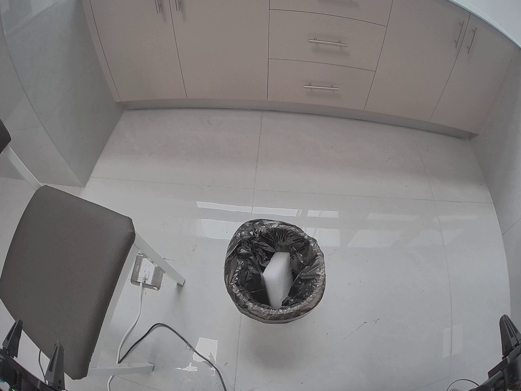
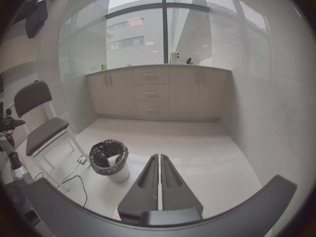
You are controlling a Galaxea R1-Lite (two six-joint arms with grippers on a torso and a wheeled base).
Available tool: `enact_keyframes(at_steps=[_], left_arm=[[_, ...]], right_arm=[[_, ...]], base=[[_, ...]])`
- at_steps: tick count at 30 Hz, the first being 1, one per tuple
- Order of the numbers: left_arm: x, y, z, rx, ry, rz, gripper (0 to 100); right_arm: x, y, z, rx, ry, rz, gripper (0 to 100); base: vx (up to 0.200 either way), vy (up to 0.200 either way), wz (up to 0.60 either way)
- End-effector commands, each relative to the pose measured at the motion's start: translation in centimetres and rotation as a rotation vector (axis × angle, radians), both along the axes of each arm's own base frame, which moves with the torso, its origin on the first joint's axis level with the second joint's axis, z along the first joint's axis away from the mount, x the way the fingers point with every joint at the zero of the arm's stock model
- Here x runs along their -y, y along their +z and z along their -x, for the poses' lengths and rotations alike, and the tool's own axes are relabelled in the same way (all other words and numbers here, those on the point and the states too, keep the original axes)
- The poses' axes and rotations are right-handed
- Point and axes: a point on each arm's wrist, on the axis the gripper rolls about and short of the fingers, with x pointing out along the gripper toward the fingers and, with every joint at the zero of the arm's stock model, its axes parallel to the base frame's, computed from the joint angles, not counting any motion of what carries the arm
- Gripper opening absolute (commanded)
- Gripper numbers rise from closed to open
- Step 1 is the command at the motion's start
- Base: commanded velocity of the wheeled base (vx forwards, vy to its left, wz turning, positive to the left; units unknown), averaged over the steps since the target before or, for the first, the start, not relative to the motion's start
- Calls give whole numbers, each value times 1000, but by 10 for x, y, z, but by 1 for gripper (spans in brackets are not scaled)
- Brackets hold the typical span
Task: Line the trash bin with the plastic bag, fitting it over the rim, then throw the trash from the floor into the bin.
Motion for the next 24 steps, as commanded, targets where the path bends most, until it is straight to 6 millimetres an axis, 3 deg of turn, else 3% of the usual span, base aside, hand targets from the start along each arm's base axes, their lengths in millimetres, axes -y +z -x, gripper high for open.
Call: enact_keyframes(at_steps=[1, 24], left_arm=[[0, -5, 0, -2, 0, 0, 100], [0, -5, 0, -2, 0, 0, 100]], right_arm=[[0, -6, 0, -18, 17, 6, 0], [0, -7, 0, -23, 19, -11, 0]], base=[[0, 0, 0], [0, 0, 0]])
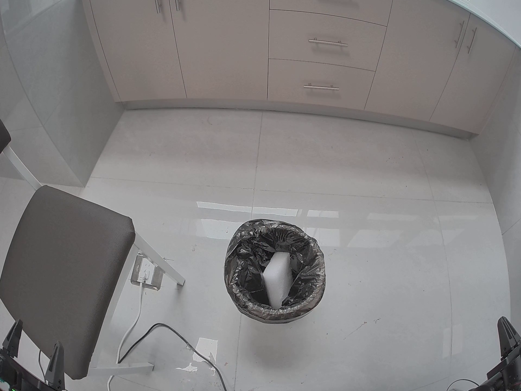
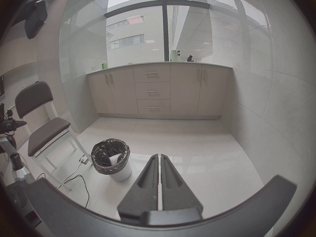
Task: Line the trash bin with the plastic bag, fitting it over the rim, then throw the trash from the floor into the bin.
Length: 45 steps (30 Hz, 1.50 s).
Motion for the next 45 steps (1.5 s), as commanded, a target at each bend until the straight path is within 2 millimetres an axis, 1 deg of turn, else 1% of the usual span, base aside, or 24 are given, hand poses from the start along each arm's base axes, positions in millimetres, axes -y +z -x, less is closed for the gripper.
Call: enact_keyframes(at_steps=[1, 45], left_arm=[[0, -5, 0, -2, 0, 0, 100], [0, -5, 0, -2, 0, 0, 100]], right_arm=[[0, -5, 0, -3, 3, 1, 0], [0, -5, 0, -2, 1, -2, 0]], base=[[0, 0, 0], [0, 0, 0]])
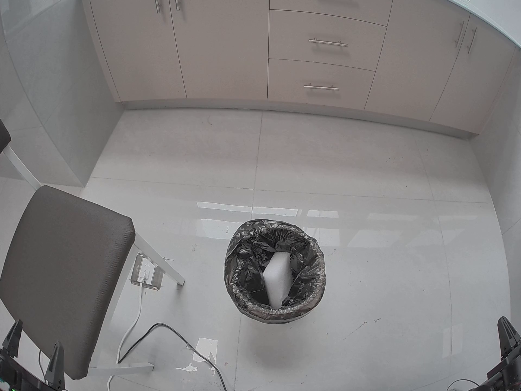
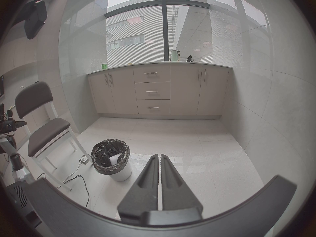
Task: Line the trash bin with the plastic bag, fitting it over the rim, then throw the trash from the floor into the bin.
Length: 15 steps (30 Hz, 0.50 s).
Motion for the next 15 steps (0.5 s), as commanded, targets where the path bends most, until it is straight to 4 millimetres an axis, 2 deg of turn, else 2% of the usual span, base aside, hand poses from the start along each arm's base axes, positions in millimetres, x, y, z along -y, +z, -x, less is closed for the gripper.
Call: enact_keyframes(at_steps=[1, 15], left_arm=[[0, -5, 0, -3, 0, 0, 100], [0, -5, 0, -2, 0, 0, 100]], right_arm=[[0, -5, 0, -2, 1, 0, 0], [0, -5, 0, -2, 1, 0, 0]], base=[[0, 0, 0], [0, 0, 0]])
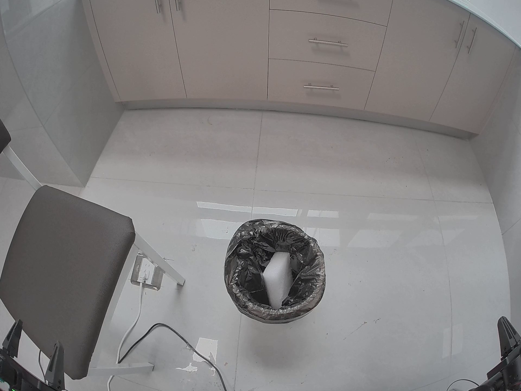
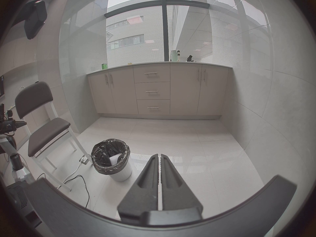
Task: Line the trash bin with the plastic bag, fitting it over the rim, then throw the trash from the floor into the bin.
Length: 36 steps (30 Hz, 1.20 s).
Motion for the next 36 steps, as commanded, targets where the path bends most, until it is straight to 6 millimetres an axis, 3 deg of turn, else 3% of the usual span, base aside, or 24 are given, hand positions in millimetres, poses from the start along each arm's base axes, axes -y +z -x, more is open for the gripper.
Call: enact_keyframes(at_steps=[1, 36], left_arm=[[0, -5, 0, -4, 0, 0, 100], [0, -5, 0, -3, 0, 0, 100]], right_arm=[[0, -5, 0, -2, 1, 0, 0], [0, -5, 0, -2, 1, 0, 0]], base=[[0, 0, 0], [0, 0, 0]])
